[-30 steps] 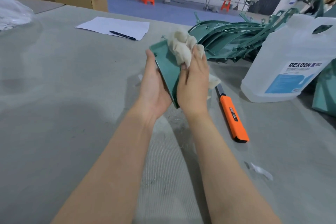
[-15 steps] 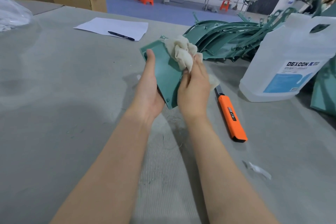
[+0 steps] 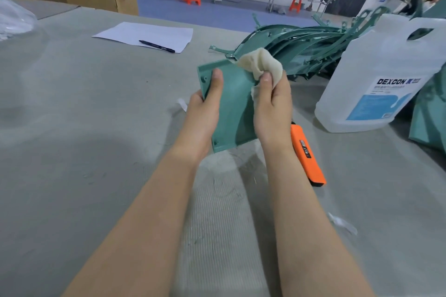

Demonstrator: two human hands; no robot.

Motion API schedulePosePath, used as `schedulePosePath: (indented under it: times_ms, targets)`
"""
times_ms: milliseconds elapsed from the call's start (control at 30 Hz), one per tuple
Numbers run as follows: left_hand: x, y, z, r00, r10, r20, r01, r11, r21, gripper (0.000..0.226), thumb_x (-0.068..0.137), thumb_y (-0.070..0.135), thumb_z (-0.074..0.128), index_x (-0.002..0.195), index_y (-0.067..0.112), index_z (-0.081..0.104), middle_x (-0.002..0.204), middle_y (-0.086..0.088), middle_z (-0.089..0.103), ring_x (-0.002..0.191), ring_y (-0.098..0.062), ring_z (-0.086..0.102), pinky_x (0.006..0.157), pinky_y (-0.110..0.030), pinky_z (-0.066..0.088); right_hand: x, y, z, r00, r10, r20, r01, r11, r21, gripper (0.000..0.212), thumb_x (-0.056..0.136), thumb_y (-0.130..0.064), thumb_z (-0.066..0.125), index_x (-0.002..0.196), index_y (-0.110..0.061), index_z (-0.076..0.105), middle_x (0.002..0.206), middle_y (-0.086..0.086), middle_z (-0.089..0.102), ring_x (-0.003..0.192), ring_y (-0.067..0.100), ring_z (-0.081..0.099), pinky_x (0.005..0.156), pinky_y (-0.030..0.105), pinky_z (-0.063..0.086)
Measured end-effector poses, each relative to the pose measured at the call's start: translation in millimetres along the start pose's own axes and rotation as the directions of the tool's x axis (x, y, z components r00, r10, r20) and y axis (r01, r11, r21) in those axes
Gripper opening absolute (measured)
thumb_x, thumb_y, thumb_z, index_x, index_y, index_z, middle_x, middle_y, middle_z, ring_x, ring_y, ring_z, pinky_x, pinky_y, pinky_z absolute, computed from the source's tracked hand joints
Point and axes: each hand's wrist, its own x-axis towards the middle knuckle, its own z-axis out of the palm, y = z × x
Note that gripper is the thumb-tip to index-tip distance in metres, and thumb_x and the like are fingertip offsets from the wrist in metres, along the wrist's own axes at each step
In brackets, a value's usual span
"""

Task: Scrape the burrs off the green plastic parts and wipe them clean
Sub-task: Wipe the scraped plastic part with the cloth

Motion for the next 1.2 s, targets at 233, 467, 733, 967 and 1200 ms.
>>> schedulePosePath:
  times_ms: [233,467,733,967,1200]
  targets:
    - [-8,11,2,0.994,0.094,0.052,-0.100,0.985,0.139,0.049,0.077,0.066,0.051,0.080,0.021,0.071,0.090,-0.003,0.074,0.088,-0.026,0.071,0.087,-0.050,0.054,7,-3,-5,0.995,0.047,-0.083,-0.029,0.980,0.199,0.028,0.106,-0.022,0.032,0.109,-0.024,0.059,0.101,-0.017,0.064,0.096,-0.008,0.059,0.089,0.014,0.045]
    - [-14,16,3,0.976,0.141,0.166,-0.181,0.949,0.258,0.061,0.073,0.070,0.051,0.095,0.014,0.062,0.088,-0.006,0.052,0.083,-0.018,0.052,0.085,-0.054,0.049,22,6,-18,0.918,0.393,-0.060,-0.333,0.842,0.424,0.034,0.105,-0.034,0.036,0.083,-0.034,0.062,0.079,-0.016,0.068,0.078,0.003,0.065,0.073,0.020,0.051]
    - [-12,16,-4,0.984,0.137,0.114,-0.161,0.956,0.245,0.045,0.090,0.057,0.051,0.088,0.017,0.069,0.094,0.003,0.073,0.091,-0.015,0.069,0.088,-0.044,0.055,25,16,-20,0.787,0.615,-0.043,-0.450,0.621,0.642,0.034,0.103,-0.041,0.041,0.083,-0.026,0.064,0.069,-0.012,0.071,0.070,0.006,0.066,0.069,0.026,0.052]
    - [-5,13,-9,0.995,0.069,-0.075,-0.072,0.997,-0.035,0.040,0.095,0.050,0.050,0.101,0.015,0.068,0.098,-0.003,0.075,0.089,-0.019,0.072,0.071,-0.036,0.060,10,1,-17,0.941,0.287,0.179,-0.318,0.931,0.177,0.030,0.101,-0.029,0.046,0.080,-0.016,0.061,0.065,-0.013,0.057,0.060,0.001,0.052,0.062,0.018,0.042]
    - [-5,14,-11,0.996,0.072,-0.059,-0.072,0.997,0.004,0.042,0.090,0.055,0.053,0.095,0.017,0.071,0.101,-0.005,0.074,0.092,-0.022,0.072,0.080,-0.046,0.058,11,-1,-12,0.986,0.158,0.061,-0.162,0.984,0.068,0.033,0.105,-0.019,0.037,0.073,-0.022,0.044,0.068,-0.009,0.047,0.063,0.003,0.042,0.063,0.024,0.034]
